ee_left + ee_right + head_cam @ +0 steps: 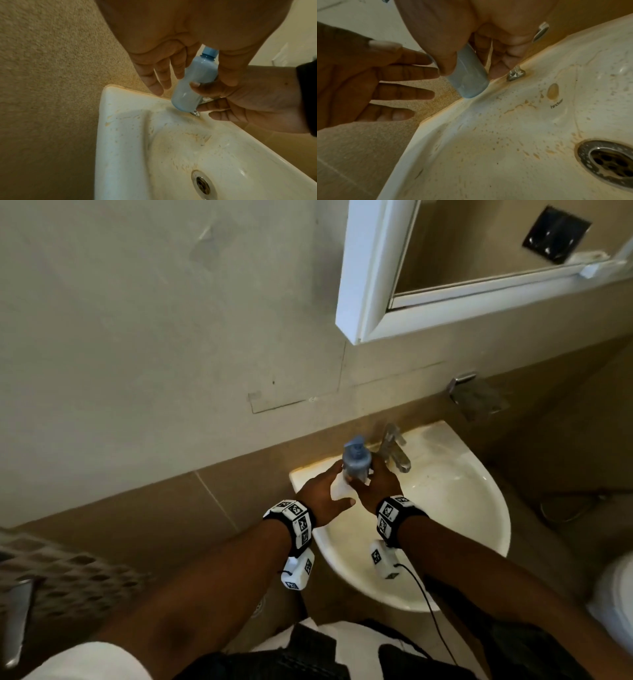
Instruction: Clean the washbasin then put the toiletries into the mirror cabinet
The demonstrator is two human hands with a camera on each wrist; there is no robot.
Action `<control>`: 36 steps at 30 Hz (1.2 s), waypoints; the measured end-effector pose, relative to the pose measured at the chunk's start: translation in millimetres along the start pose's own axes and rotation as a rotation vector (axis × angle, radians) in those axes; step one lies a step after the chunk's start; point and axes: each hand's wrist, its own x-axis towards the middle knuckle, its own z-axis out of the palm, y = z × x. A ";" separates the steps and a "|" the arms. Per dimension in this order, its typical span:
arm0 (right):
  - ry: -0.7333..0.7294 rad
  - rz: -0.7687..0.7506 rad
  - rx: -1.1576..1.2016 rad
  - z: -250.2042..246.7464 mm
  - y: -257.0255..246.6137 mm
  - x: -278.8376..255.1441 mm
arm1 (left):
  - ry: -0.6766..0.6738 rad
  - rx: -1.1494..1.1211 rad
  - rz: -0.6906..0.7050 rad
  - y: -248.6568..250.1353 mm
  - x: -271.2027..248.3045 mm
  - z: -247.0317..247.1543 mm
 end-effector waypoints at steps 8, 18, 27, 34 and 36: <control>-0.149 -0.058 -0.071 -11.9 19.8 46.4 | -0.050 0.011 -0.189 32.6 30.4 17.3; -0.298 -0.106 -0.118 -14.3 33.9 72.7 | -0.033 0.007 -0.349 59.0 35.3 21.5; -0.252 -0.176 -0.247 -4.4 53.6 88.3 | 0.004 -0.037 -0.385 66.0 35.8 15.8; -0.383 -0.121 -0.279 -30.2 25.5 64.4 | 0.003 0.078 -0.426 67.4 26.9 3.9; -0.341 -0.036 -0.214 -43.7 17.2 56.2 | 0.032 0.096 -0.427 75.8 20.7 -3.1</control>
